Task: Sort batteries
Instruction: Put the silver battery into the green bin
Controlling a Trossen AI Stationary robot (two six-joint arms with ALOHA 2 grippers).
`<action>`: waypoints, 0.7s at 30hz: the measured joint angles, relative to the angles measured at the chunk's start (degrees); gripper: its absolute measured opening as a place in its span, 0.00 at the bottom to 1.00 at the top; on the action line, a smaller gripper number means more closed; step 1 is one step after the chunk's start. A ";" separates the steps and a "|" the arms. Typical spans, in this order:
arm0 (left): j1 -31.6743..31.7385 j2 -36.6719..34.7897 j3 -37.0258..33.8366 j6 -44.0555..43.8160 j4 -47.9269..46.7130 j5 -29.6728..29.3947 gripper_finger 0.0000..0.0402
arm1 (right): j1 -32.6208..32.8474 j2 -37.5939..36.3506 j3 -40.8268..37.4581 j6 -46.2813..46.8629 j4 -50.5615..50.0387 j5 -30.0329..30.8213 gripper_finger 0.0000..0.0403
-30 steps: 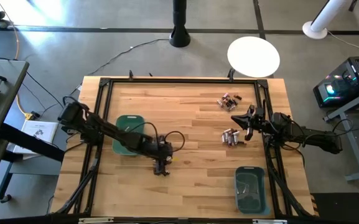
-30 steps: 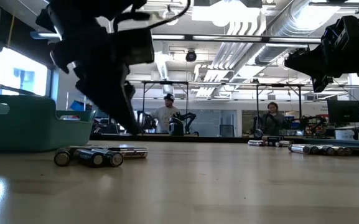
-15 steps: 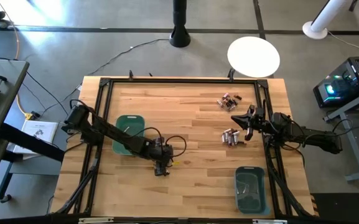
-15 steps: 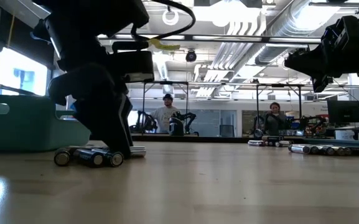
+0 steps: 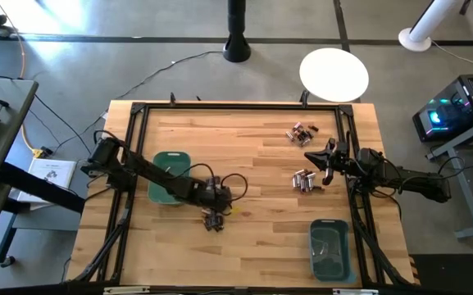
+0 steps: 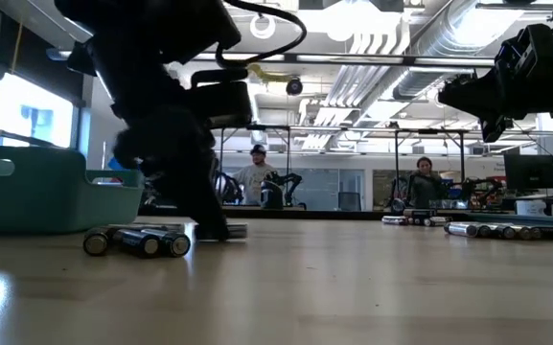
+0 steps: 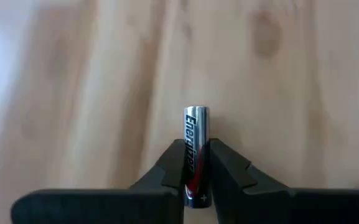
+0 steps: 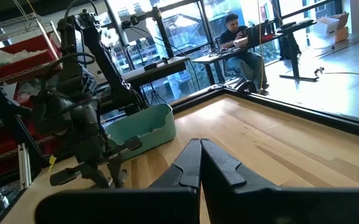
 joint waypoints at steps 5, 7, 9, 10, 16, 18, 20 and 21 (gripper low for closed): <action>-1.48 -6.06 2.89 2.47 0.99 -6.88 0.09 | 0.00 -0.02 -0.01 0.00 0.02 -0.01 0.00; -3.59 -9.94 5.02 3.14 -4.83 -11.04 0.09 | -0.01 -0.02 -0.01 0.01 0.02 0.00 0.00; -6.27 -13.85 7.31 2.47 -12.12 -17.02 0.09 | -0.02 0.01 0.00 -0.01 0.02 0.00 0.00; -7.65 -16.02 8.58 0.51 -16.35 -20.04 0.09 | -0.01 0.01 -0.01 -0.01 -0.01 -0.01 0.00; -12.50 -26.90 10.02 -22.82 -42.43 -25.67 0.09 | 0.00 0.01 -0.02 -0.01 0.02 -0.01 0.00; -12.29 -29.22 8.70 -30.85 -50.66 -24.52 0.09 | -0.01 0.01 0.00 -0.01 0.02 0.00 0.00; -11.44 -30.67 6.27 -37.41 -57.27 -22.81 0.09 | 0.00 0.01 0.00 0.00 -0.01 0.01 0.00; -10.92 -30.95 4.68 -39.76 -58.91 -22.13 0.09 | -0.01 -0.01 -0.01 -0.01 0.02 0.01 0.00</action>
